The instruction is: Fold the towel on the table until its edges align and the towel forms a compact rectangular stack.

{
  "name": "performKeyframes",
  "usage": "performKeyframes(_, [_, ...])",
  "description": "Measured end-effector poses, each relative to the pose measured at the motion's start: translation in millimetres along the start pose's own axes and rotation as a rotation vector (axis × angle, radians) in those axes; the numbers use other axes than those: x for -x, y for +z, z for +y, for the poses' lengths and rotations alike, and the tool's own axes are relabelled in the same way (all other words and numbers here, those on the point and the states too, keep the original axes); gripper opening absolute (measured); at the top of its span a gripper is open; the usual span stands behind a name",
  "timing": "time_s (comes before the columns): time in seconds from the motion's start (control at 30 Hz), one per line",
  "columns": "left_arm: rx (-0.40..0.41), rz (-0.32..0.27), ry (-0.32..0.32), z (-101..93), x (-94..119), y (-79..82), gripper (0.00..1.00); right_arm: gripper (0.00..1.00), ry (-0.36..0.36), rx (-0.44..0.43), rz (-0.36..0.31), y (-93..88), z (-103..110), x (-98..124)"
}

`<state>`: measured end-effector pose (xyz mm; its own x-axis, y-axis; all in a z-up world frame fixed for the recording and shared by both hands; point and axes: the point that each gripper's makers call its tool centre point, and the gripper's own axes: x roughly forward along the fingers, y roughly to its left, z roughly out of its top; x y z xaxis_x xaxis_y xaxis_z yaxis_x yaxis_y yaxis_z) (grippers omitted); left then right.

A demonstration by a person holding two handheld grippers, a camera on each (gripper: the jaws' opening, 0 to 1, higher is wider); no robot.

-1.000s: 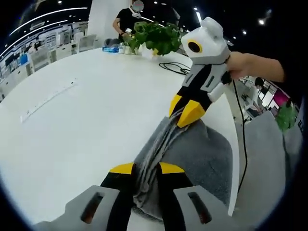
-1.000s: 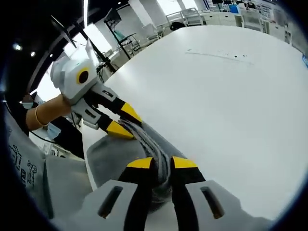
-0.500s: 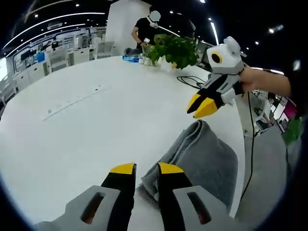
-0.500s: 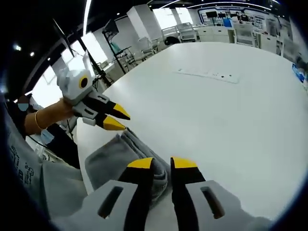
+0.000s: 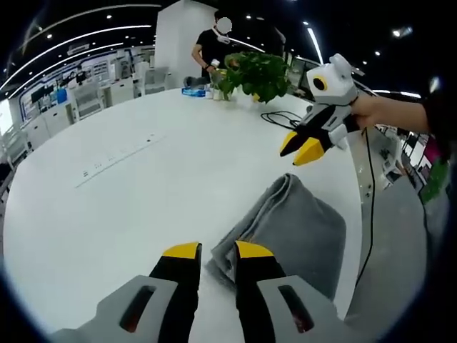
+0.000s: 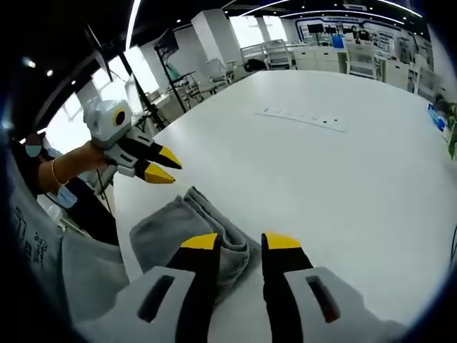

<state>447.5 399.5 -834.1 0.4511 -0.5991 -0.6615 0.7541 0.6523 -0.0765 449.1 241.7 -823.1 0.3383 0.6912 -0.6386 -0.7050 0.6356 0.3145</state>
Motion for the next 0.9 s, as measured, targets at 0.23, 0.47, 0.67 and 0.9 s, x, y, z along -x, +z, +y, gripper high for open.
performKeyframes(0.23, [-0.021,0.011,-0.005,-9.9,10.6,-4.7,0.19,0.3,0.016,0.04,-0.035,1.5,11.7,11.8])
performKeyframes(0.47, [-0.026,-0.003,-0.009,-20.8,20.2,-10.1,0.24,0.39,0.048,0.094,-0.023,-9.1,28.8,15.5])
performKeyframes(0.67, [-0.033,-0.015,-0.026,-32.6,27.4,-14.7,0.27,0.42,0.064,0.161,0.005,-20.3,40.5,17.4])
performKeyframes(0.9, [-0.02,-0.017,-0.08,-51.3,29.4,-23.6,0.32,0.49,0.085,0.204,0.025,-31.0,54.9,16.1])
